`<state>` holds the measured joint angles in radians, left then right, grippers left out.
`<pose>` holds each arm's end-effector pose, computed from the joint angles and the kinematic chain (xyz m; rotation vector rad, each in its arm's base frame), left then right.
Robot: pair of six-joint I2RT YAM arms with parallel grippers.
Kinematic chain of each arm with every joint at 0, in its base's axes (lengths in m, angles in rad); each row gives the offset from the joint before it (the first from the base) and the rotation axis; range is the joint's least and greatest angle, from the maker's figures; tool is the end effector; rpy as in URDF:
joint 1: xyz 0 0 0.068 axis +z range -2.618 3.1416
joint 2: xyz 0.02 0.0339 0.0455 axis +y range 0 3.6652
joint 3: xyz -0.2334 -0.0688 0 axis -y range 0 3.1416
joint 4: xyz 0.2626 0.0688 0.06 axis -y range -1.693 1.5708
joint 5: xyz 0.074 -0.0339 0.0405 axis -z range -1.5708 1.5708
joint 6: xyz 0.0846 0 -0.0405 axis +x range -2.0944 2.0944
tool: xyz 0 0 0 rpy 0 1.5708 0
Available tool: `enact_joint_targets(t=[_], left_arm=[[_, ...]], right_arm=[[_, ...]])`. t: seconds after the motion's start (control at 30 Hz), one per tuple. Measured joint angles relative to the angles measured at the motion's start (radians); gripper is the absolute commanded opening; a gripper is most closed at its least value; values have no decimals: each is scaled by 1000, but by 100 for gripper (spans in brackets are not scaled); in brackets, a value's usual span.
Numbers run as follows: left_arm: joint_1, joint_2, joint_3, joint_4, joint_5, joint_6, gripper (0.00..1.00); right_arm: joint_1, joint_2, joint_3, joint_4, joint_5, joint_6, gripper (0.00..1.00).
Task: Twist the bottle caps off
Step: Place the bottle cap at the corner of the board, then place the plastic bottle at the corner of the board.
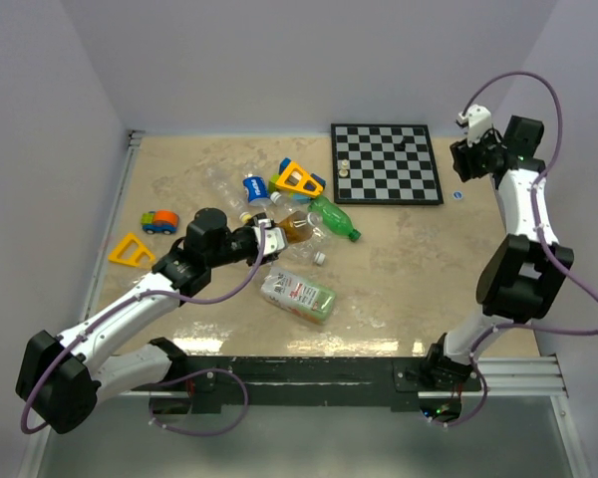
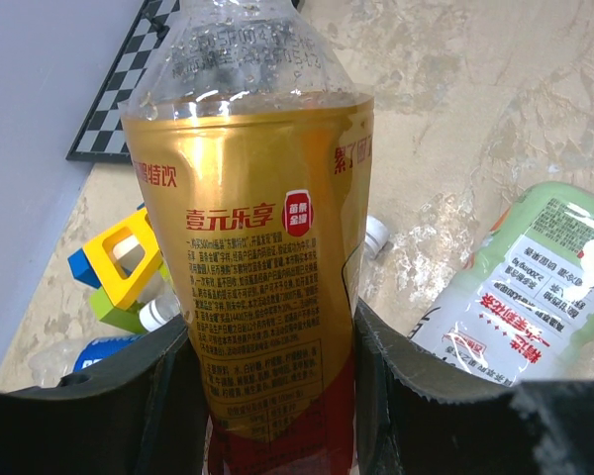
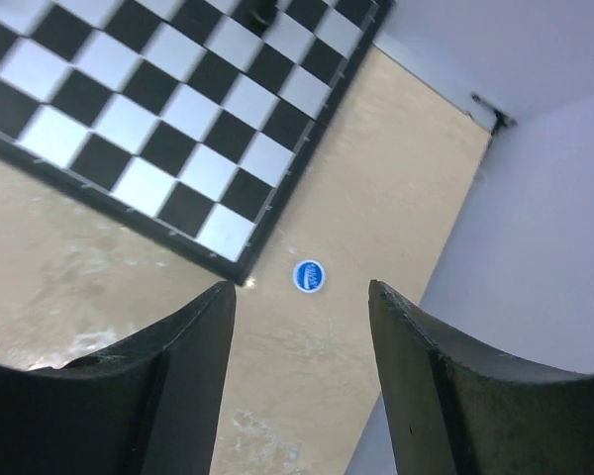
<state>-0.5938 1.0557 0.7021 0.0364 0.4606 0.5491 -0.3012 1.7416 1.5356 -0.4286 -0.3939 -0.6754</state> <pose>0.2396 -0.2071 0.2353 1.2671 1.3887 -0.4644 0.4408 -0.1029 0.2583 -0.6108 2.0645 -0.1306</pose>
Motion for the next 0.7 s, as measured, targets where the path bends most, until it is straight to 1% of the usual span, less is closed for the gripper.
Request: enact_joint_targets(t=[0.17,0.2,0.23,0.27,0.3,0.43,0.5,0.6,0.7], left_arm=[[0,0,0,5,16,-16,0],[0,0,0,7,20,-18,0],[0,0,0,8,23,-19,0],[0,0,0,8,27,-24,0],[0,0,0,8,30,-29,0],[0,2,0,19,53,-54,0],[0,3,0,33,75,-73,0],[0,8,0,53,105,-98,0],[0,10,0,71,132,-121,0]], right_arm=[[36,-148,-48,-103,-161,-129,62],[61,-187,-70,-125,-199,-169,72],[79,-212,-84,-142,-227,-198,84],[101,-245,-102,-164,-265,-249,93],[119,-274,-115,-203,-323,-318,98],[149,-363,-155,-432,-594,-657,98],[167,-378,-168,-520,-682,-762,98],[224,-377,-202,-588,-755,-871,98],[301,-368,-240,-635,-772,-929,98]])
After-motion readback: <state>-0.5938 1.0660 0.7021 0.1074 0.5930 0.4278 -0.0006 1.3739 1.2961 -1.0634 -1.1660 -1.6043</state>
